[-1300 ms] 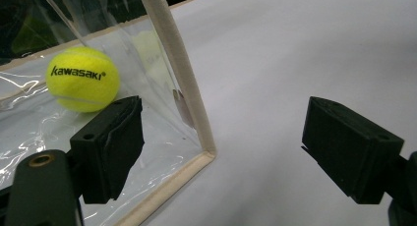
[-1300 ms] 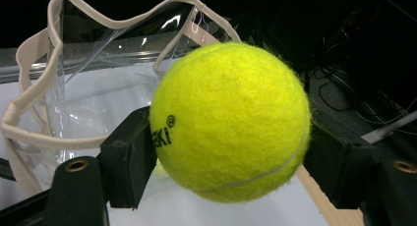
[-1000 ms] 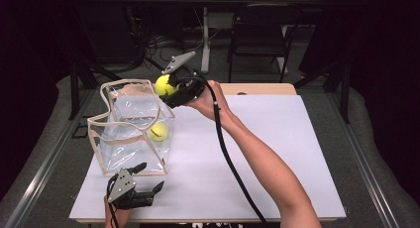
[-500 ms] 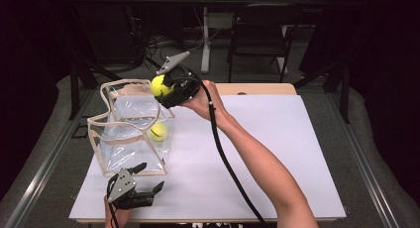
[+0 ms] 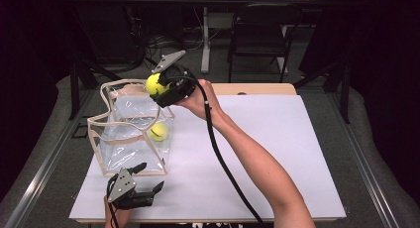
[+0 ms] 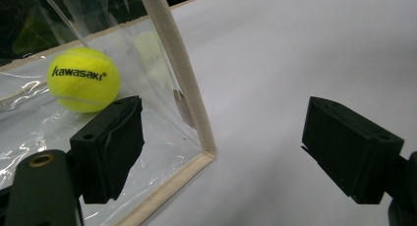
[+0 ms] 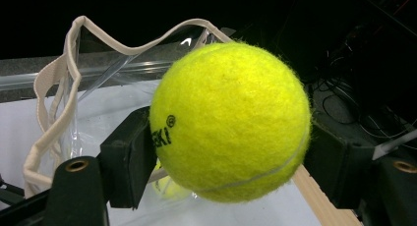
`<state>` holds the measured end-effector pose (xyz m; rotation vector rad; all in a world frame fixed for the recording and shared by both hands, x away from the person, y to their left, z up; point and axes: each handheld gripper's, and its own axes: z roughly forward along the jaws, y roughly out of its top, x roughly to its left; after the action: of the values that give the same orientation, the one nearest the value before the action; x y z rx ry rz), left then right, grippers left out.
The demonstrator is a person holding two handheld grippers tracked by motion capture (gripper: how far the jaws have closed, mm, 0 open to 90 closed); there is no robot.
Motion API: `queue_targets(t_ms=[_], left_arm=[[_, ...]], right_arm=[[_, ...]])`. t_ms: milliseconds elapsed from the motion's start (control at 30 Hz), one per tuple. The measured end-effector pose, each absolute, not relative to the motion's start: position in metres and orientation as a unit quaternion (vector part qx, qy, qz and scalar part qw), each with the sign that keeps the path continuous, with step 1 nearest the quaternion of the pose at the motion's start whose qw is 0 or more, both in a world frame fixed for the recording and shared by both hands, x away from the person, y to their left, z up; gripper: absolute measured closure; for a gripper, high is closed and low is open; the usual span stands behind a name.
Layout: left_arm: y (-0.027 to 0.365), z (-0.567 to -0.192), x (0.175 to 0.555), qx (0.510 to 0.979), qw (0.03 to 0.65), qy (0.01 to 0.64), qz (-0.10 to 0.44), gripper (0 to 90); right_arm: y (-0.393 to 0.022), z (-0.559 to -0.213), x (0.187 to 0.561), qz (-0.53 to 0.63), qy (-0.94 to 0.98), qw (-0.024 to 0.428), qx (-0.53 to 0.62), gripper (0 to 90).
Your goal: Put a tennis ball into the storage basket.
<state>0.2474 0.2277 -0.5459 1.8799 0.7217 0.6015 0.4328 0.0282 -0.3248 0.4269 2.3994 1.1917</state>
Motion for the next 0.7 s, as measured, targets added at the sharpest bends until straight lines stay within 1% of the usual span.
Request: queue_targets(t_ms=[700], left_arm=[[0.227, -0.546, 0.247, 0.777, 0.497, 0.297, 0.248, 15.9]], right_arm=[[0.044, -0.322, 0.429, 0.431, 0.864, 0.215, 0.145, 26.2]])
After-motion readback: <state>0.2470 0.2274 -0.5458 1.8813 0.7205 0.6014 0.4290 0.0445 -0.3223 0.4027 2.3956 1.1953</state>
